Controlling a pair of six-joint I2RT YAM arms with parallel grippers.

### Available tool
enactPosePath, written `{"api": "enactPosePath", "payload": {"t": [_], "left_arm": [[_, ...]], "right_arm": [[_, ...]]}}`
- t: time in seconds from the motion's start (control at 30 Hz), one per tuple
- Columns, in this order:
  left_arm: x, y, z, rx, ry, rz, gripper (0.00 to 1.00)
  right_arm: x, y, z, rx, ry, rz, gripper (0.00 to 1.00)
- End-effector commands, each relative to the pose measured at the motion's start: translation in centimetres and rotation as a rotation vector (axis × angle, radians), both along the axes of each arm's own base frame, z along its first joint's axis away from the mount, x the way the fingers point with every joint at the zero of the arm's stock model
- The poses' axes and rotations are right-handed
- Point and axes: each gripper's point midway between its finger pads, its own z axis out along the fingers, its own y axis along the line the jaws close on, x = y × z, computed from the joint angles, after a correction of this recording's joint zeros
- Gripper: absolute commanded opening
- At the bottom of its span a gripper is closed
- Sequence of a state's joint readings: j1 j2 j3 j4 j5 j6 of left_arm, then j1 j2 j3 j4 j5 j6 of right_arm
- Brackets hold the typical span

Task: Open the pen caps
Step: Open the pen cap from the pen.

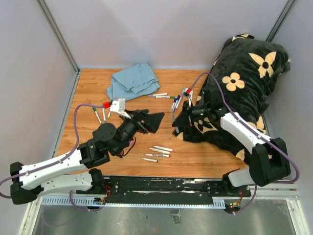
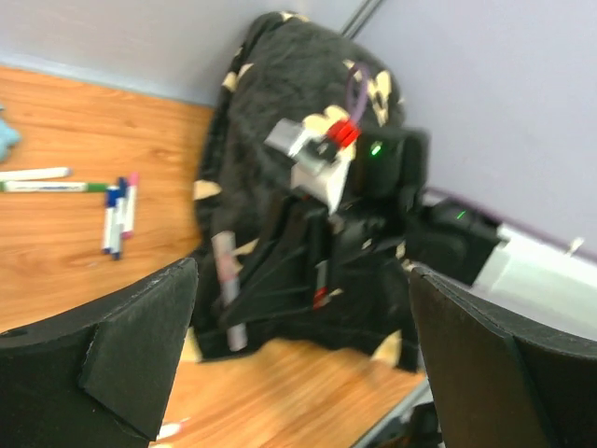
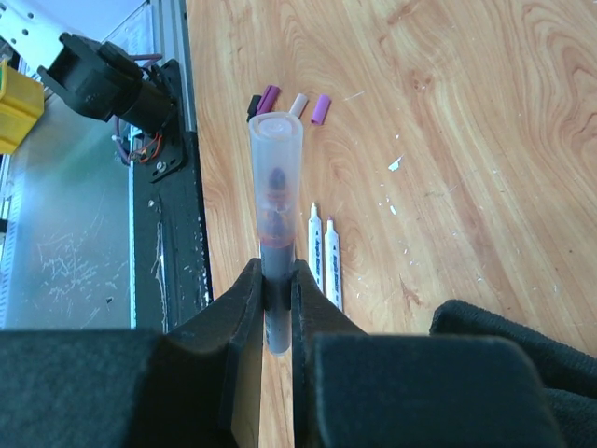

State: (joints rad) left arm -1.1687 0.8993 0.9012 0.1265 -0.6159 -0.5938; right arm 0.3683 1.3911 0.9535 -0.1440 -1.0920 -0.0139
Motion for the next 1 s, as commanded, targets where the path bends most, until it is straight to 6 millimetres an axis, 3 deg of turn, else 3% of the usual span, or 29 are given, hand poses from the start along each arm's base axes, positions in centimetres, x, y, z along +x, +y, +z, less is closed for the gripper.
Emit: {"api": "enactPosePath", "payload": {"t": [0.0, 0.27, 0.5, 0.97], "left_arm": [[-0.2, 2.8, -2.2, 0.087, -0.140, 0.011, 0.99], [0.0, 3.1, -7.9, 0.006, -0.112, -0.132, 0.99], [-0.1, 3.5, -9.6, -0.167, -0.120, -0.215, 0.99], [-1.0, 2.6, -12.8, -0.152, -0.135, -0.324, 0.99]], "right_arm": [[-0.4, -0.2, 0.1, 0.003, -0.006, 0.064, 0.01], [-1.1, -0.3, 0.5, 0.007, -0.045, 0.107, 0.01], [-1.6, -0.3, 0.6, 0.003, -0.075, 0.123, 0.01], [-3.4, 1.0, -0.4, -0.035, -0.085, 0.221, 0.01]]}}
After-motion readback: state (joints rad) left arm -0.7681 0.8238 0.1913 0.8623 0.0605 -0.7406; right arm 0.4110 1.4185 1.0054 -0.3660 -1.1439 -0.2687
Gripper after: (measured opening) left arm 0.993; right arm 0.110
